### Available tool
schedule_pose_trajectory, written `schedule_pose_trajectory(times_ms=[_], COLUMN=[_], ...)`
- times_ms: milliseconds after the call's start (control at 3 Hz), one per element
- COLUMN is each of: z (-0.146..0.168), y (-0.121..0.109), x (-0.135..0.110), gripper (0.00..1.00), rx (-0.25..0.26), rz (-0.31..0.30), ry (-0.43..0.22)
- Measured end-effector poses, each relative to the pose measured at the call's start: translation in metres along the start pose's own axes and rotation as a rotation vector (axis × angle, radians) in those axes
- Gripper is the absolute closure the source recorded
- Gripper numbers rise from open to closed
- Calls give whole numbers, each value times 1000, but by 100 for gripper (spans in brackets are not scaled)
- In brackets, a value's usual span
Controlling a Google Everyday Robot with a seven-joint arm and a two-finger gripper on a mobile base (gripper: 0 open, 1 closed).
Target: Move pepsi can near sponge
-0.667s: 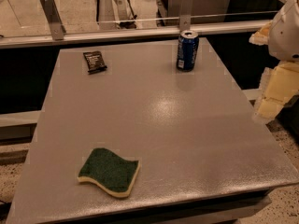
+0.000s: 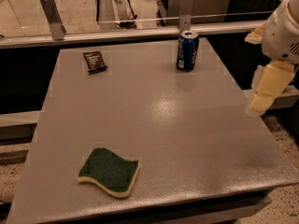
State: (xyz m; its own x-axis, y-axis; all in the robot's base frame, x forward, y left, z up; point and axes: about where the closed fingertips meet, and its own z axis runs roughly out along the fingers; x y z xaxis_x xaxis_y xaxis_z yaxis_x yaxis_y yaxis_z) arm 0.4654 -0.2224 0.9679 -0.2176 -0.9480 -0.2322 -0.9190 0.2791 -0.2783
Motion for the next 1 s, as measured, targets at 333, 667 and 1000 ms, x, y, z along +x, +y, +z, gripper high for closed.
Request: schedule_pose_trajectory(times_ms=[333,667,1000], z=[32,77,106], y=[-37,-86,-117], x=[7,4,-12], gripper=[0,0,0], rx=[24,60,79], rz=[45,116,157], ry=[-69,-231,-384])
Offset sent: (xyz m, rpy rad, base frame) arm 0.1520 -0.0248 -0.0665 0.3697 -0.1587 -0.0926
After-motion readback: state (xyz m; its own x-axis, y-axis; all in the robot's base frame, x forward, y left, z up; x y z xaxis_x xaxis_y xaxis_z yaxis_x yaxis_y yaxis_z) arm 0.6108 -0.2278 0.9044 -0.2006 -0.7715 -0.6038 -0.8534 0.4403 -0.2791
